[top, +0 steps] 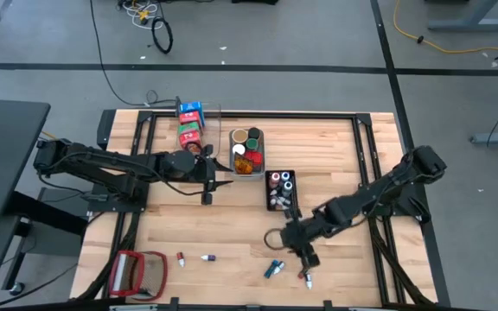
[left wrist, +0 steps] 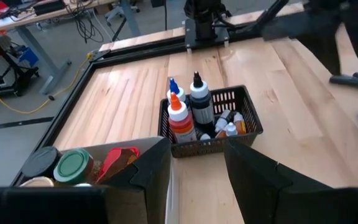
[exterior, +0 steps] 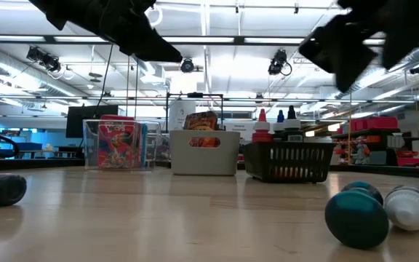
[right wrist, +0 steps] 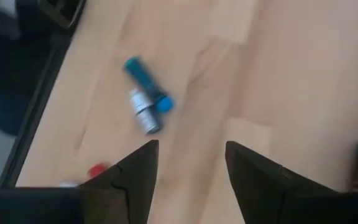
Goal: Pick & Place Kitchen Items
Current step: Put the red food coloring bottle into the black bin
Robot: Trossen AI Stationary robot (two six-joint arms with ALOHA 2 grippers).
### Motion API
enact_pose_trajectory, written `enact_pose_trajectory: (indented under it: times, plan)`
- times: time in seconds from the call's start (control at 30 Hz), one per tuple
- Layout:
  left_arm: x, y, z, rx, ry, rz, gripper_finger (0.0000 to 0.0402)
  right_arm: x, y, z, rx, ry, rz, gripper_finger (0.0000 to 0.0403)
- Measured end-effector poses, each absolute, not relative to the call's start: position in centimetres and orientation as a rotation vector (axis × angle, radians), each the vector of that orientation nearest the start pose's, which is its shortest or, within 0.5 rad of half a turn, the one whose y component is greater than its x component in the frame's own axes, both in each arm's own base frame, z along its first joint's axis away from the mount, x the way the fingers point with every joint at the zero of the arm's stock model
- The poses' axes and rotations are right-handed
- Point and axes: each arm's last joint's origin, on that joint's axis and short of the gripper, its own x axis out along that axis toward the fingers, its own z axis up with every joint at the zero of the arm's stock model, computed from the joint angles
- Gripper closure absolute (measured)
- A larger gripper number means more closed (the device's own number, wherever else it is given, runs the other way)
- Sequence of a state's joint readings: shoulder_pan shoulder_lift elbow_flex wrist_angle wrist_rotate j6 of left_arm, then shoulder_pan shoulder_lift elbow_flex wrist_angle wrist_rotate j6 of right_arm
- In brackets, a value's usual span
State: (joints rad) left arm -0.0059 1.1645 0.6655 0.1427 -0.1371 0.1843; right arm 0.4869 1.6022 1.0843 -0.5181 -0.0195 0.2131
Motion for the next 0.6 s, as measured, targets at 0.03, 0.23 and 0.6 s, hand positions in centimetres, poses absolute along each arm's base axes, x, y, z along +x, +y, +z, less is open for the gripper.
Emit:
enact_pose_trajectory:
  times: [0.03, 0.23, 0.6]
  plan:
    - [25.0, 0.2, 24.8, 0.205, 0.360, 0.098, 0.0242, 28.1, 15.5, 21.2, -0.068, 1.066, 0.365, 0.0207]
    - [25.0, 0.2, 24.9, 0.202, 0.352, 0.099, 0.0242, 26.8, 17.9, 20.5, -0.143, 1.104, 0.480, 0.0207]
    - [25.2, 0.2, 25.3, 0.184, 0.307, 0.106, 0.0242, 24.2, 19.7, 19.2, -0.198, 1.181, 0.542, 0.0207]
